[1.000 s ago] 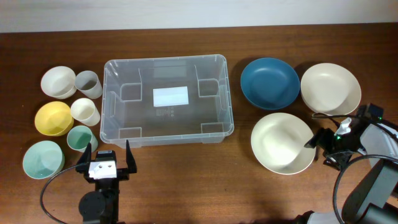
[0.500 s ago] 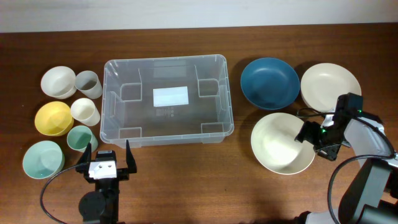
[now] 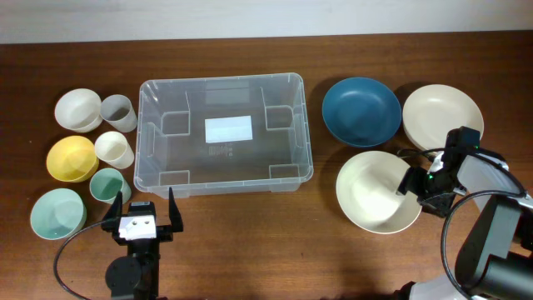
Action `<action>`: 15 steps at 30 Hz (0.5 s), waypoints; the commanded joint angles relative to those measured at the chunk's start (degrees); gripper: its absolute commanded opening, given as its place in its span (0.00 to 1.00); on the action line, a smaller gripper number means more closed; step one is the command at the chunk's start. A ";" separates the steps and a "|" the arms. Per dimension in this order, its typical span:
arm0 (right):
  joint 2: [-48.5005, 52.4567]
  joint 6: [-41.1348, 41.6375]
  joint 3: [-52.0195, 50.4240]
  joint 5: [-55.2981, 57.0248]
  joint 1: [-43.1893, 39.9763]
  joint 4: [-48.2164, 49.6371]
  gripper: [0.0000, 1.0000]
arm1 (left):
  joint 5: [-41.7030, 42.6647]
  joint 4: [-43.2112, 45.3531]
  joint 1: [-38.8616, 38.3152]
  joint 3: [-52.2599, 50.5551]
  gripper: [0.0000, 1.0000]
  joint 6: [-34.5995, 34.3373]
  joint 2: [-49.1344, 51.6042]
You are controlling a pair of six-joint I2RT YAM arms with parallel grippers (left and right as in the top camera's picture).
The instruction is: Pack container
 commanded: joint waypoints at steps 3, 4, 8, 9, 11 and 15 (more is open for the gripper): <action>0.44 0.28 -0.52 0.96 0.20 0.85 0.40 | -0.17 -0.33 0.35 -0.15 1.00 0.92 -0.33; 0.44 0.28 -0.52 0.96 0.17 0.98 0.35 | -0.17 -0.33 0.35 -0.15 1.00 0.92 -0.33; 0.46 0.28 -0.52 0.96 0.17 1.25 0.13 | -0.17 -0.33 0.35 -0.15 1.00 0.92 -0.33; 0.46 0.31 -0.52 0.94 0.17 1.25 0.08 | -0.17 -0.33 0.35 -0.15 1.00 0.92 -0.33; 0.46 0.31 -0.52 0.90 0.17 1.22 0.04 | -0.17 -0.33 0.35 -0.15 1.00 0.92 -0.33; 0.46 0.31 -0.52 0.63 0.13 0.26 0.04 | -0.17 -0.33 0.35 -0.15 1.00 0.92 -0.33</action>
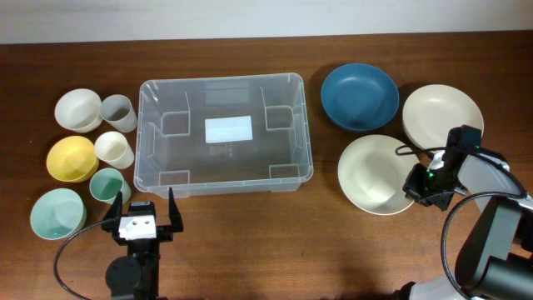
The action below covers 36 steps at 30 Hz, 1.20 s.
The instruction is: Pack container
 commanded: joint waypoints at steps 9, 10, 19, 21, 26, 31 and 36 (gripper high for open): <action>0.70 0.48 -0.66 -5.18 0.13 -2.05 0.04 | -0.17 -0.33 0.35 -0.15 1.00 0.92 -0.33; 0.70 0.48 -0.63 -6.40 0.13 -2.05 0.04 | -0.17 -0.33 0.35 -0.15 1.00 0.92 -0.33; 0.37 -2.21 -0.63 -23.41 -0.24 -2.27 0.04 | -0.17 -0.33 0.35 -0.15 1.00 0.92 -0.33; -0.13 -2.86 -0.63 -27.34 -1.20 -2.25 0.04 | -0.17 -0.33 0.35 -0.15 1.00 0.92 -0.33; -2.05 -6.27 -0.61 -37.97 -5.95 -2.27 0.04 | -0.17 -0.33 0.35 -0.15 1.00 0.92 -0.33; -4.66 -7.58 -0.61 -49.27 -11.65 -2.73 0.04 | -0.17 -0.33 0.35 -0.15 1.00 0.92 -0.33; -10.91 -6.34 -0.24 -52.92 -12.55 -3.56 0.04 | -0.17 -0.33 0.35 -0.15 1.00 0.92 -0.33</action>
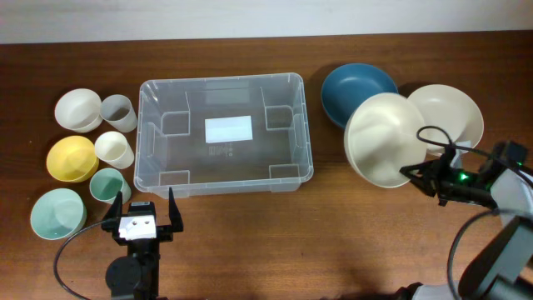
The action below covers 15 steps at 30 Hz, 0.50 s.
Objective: Pack container
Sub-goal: 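Lift the cream bowl with the right gripper and carry it left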
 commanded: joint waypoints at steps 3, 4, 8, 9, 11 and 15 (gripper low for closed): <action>-11.02 2.80 1.60 -8.28 2.62 -0.92 0.04 | -0.17 -0.33 0.35 -0.15 1.00 0.92 -0.33; -13.20 4.79 2.60 -7.37 3.89 -0.90 0.04 | -0.17 -0.31 0.35 -0.15 1.00 0.92 -0.33; -21.24 14.84 9.07 4.76 12.41 -0.81 0.04 | -0.17 -0.33 0.35 -0.15 1.00 0.92 -0.33; -22.60 17.14 10.84 8.26 15.12 -0.66 0.04 | -0.17 -0.33 0.35 -0.15 1.00 0.92 -0.33; -24.76 21.62 14.82 16.44 22.27 0.44 0.04 | -0.17 -0.33 0.35 -0.15 1.00 0.92 -0.33; -24.85 28.13 20.48 32.57 37.77 2.99 0.04 | -0.17 -0.33 0.35 -0.15 1.00 0.92 -0.33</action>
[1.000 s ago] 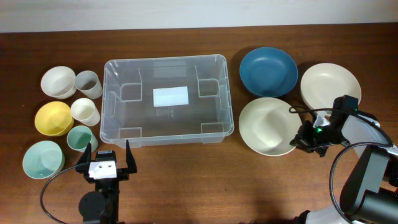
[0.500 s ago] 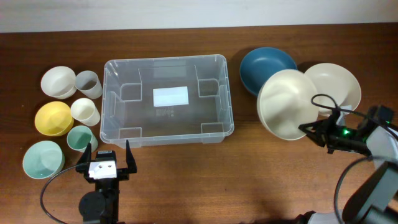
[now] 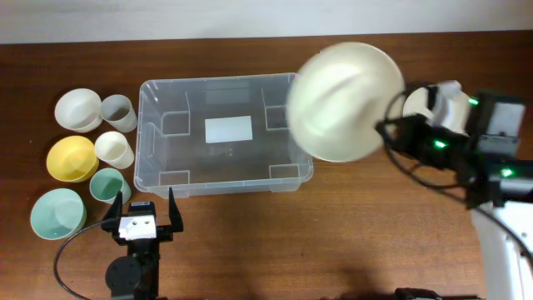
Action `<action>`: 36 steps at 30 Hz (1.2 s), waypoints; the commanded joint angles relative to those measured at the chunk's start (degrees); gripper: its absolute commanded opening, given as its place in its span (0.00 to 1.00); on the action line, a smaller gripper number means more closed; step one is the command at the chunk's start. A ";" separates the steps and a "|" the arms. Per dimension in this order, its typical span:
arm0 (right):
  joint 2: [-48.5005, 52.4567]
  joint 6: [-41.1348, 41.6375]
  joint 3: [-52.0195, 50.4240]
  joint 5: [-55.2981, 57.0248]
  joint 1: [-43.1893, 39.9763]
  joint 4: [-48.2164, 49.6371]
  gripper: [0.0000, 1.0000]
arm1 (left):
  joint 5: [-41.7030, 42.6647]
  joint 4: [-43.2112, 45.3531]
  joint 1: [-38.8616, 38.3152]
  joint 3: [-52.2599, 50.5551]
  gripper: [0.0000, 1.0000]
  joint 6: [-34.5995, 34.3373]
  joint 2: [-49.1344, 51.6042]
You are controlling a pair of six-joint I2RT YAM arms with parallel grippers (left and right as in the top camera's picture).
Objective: Pack container
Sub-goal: 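Lift the cream bowl with the right gripper and carry it left, then lower the cream bowl into the bin and open the right gripper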
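Observation:
Only the overhead view shows this moment. My right gripper (image 3: pixel 388 132) is shut on the rim of a large cream bowl (image 3: pixel 346 100), held high and tilted over the right edge of the clear plastic container (image 3: pixel 225 164). The container stands in the middle of the table with nothing in it but a white label. The raised bowl hides the blue bowl. Near the front edge on the left, my left gripper (image 3: pixel 141 217) rests open with nothing between its fingers.
Left of the container stand a white bowl (image 3: pixel 77 109), a grey cup (image 3: pixel 118 112), a yellow bowl (image 3: pixel 71 158), a cream cup (image 3: pixel 113 149), a green cup (image 3: pixel 107 185) and a mint bowl (image 3: pixel 57 213). A sliver of another cream bowl (image 3: pixel 414 107) shows behind my right arm.
My right gripper has moved up and to the left with the cream bowl, from beside the other bowls on the right to over the container's right edge. The left arm has not moved.
At first my right gripper was at the rim of the cream bowl resting on the table at the right. Then the bowl had shifted slightly toward the back. Later it was tilted up off the table, and now it hangs at the container's right edge.

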 commanded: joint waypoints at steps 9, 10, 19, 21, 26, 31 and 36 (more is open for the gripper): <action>11.82 18.05 3.69 31.56 31.50 13.60 0.04 | -0.17 -0.33 0.35 -0.13 1.00 0.92 -0.33; 13.73 18.62 3.69 31.41 32.68 15.15 0.04 | -0.17 -0.33 0.35 -0.13 1.00 0.92 -0.33; 29.94 19.87 3.93 30.67 39.47 27.04 0.04 | -0.17 -0.33 0.35 -0.13 1.00 0.92 -0.33; 31.71 19.93 3.93 30.75 39.67 27.45 0.04 | -0.17 -0.33 0.35 -0.13 1.00 0.92 -0.33; 35.36 21.66 3.93 30.71 39.76 29.24 0.04 | -0.17 -0.33 0.35 -0.13 1.00 0.92 -0.33; 37.88 22.56 3.93 28.33 39.76 30.88 0.04 | -0.17 -0.33 0.35 -0.13 1.00 0.92 -0.33; 39.71 22.93 3.93 27.65 40.22 30.93 0.04 | -0.17 -0.33 0.35 -0.13 1.00 0.92 -0.33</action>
